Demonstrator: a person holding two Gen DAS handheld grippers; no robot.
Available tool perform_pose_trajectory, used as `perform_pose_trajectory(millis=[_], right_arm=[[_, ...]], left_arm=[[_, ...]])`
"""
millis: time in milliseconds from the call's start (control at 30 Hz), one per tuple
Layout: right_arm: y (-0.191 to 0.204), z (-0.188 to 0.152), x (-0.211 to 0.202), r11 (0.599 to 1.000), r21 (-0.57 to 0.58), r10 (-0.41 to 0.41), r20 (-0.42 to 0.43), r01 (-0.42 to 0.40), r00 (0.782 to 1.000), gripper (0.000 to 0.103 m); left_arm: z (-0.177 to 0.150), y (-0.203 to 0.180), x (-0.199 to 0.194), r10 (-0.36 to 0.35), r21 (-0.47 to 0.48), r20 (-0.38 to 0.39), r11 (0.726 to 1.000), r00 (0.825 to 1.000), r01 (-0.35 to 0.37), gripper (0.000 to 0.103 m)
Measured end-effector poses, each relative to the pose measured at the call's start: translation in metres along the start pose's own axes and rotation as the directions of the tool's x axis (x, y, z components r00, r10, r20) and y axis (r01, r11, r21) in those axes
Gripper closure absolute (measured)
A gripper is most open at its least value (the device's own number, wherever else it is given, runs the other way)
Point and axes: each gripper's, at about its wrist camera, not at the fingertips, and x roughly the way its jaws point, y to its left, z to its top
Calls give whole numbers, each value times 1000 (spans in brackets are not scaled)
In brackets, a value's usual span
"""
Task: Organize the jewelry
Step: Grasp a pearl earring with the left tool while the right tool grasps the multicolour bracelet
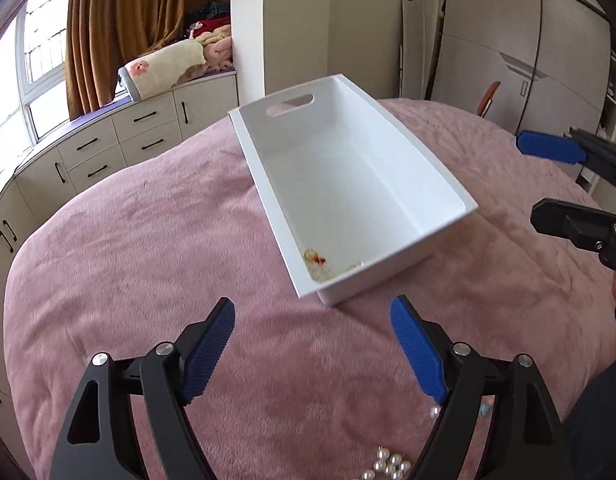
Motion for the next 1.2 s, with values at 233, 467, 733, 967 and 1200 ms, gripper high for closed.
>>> perform_pose_trajectory(millis=[233,467,733,967,1200], right_arm=[[44,-42,-17,992,-125,14,-89,-25,996,26],[49,-76,-9,995,-91,18,-160,-32,987,26],[36,-89,1,999,-23,41,-193,-46,980,24],[32,-99,13,998,-23,58,-250,-66,967,24],[44,-110,26,988,-43,129,-280,-146,951,25]], left_arm=[[-40,-3,-27,-64,94,-88,993,994,72,17],[-71,-2,-36,-92,89,-118,991,989,103,17],[-82,-17,-27,-118,158,-185,976,976,148,17],[-99,-41,-3,-126,276,-298,938,946,212,17],[-115,-61,10,-82,470,-305,853,949,225,22]])
